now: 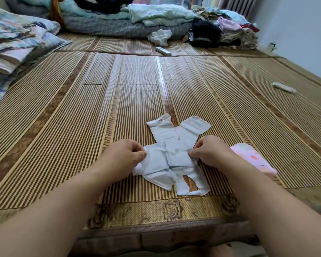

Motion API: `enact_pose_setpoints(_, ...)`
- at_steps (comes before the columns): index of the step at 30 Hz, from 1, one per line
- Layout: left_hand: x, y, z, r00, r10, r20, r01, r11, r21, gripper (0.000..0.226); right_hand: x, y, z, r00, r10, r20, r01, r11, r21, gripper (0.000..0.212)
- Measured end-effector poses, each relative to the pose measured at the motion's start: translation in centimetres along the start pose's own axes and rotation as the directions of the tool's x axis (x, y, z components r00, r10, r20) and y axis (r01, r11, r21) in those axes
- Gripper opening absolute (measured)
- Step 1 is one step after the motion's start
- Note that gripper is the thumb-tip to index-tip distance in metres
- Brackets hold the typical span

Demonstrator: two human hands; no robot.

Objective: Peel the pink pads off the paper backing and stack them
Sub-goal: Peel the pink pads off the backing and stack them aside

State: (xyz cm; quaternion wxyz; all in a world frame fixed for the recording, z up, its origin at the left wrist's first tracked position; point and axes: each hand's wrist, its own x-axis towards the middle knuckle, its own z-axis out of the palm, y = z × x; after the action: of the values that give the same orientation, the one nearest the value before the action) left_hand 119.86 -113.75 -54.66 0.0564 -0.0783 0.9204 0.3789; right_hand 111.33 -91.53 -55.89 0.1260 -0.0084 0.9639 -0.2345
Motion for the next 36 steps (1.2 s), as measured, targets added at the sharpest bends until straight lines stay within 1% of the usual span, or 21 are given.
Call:
enact_pose_setpoints(5, -0.2, 1.2, 1.5, 0.986, 0.105, -0.129, -0.123, 0.982, -0.145, 0.018, 0.0, 0.0, 0.0, 1.0, 0.0, 0.004, 0.0, 1.0, 0.004, 0.025)
enact_pose_setpoints(7, -0.2, 1.4, 2.4, 0.983, 0.133, -0.124, -0.147, 0.984, -0.105, 0.017, 0.0, 0.0, 0.0, 1.0, 0.001, 0.004, -0.001, 1.0, 0.002, 0.025)
enact_pose_setpoints(10, -0.3, 1.6, 3.3, 0.984, 0.152, -0.091, -0.151, 0.988, 0.022, 0.016, -0.1, 0.2, 0.1, 1.0, -0.005, 0.002, 0.005, 1.0, 0.007, 0.025)
enact_pose_setpoints(13, -0.3, 1.6, 3.5, 0.984, 0.162, -0.074, -0.159, 0.986, 0.047, 0.022, -0.1, 0.3, 0.1, 1.0, -0.012, 0.0, 0.012, 1.0, 0.026, 0.023)
enact_pose_setpoints(16, -0.2, 1.4, 3.2, 0.978, 0.183, -0.096, -0.176, 0.981, 0.077, 0.018, -0.2, 0.2, 0.0, 1.0, -0.017, 0.001, 0.017, 1.0, 0.025, 0.023)
enact_pose_setpoints(18, -0.1, 1.2, 2.7, 0.974, 0.197, -0.109, -0.192, 0.98, 0.06, 0.014, -0.2, 0.1, 0.0, 1.0, -0.018, 0.002, 0.018, 1.0, 0.018, 0.023)
enact_pose_setpoints(23, 0.2, 0.7, 1.0, 0.97, 0.194, -0.147, -0.206, 0.976, -0.069, 0.01, -0.3, 0.1, 0.0, 1.0, -0.016, -0.005, 0.016, 1.0, 0.014, 0.021)
enact_pose_setpoints(25, 0.7, 0.1, 0.1, 0.971, 0.134, -0.199, -0.137, 0.991, 0.0, 0.008, -0.3, 0.2, 0.0, 1.0, -0.018, -0.01, 0.018, 1.0, 0.015, 0.021)
enact_pose_setpoints(27, 1.1, -0.9, -0.9, 0.973, -0.005, -0.229, 0.043, 0.987, 0.158, 0.01, -0.4, 0.2, 0.0, 1.0, -0.018, -0.012, 0.018, 1.0, 0.018, 0.021)
enact_pose_setpoints(29, 1.1, -1.8, -1.1, 0.969, -0.166, -0.181, 0.218, 0.921, 0.321, 0.026, -0.4, 0.2, 0.1, 1.0, -0.016, -0.01, 0.016, 1.0, 0.023, 0.021)
enact_pose_setpoints(30, 1.0, -1.9, -0.8, 0.966, -0.202, -0.161, 0.249, 0.894, 0.372, 0.032, -0.4, 0.2, 0.1, 1.0, -0.015, -0.008, 0.015, 1.0, 0.026, 0.021)
enact_pose_setpoints(31, 1.0, -1.9, -0.5, 0.967, -0.202, -0.152, 0.247, 0.886, 0.392, 0.033, -0.4, 0.2, 0.0, 1.0, -0.015, -0.007, 0.015, 1.0, 0.026, 0.022)
enact_pose_setpoints(34, 1.1, -1.5, 0.6, 0.978, -0.168, -0.125, 0.204, 0.898, 0.39, 0.025, -0.4, 0.1, 0.1, 1.0, -0.012, -0.009, 0.013, 1.0, 0.022, 0.022)
enact_pose_setpoints(36, 1.1, -1.4, 0.9, 0.98, -0.178, -0.088, 0.198, 0.905, 0.376, 0.022, -0.5, 0.1, 0.2, 1.0, -0.017, -0.012, 0.018, 1.0, 0.023, 0.023)
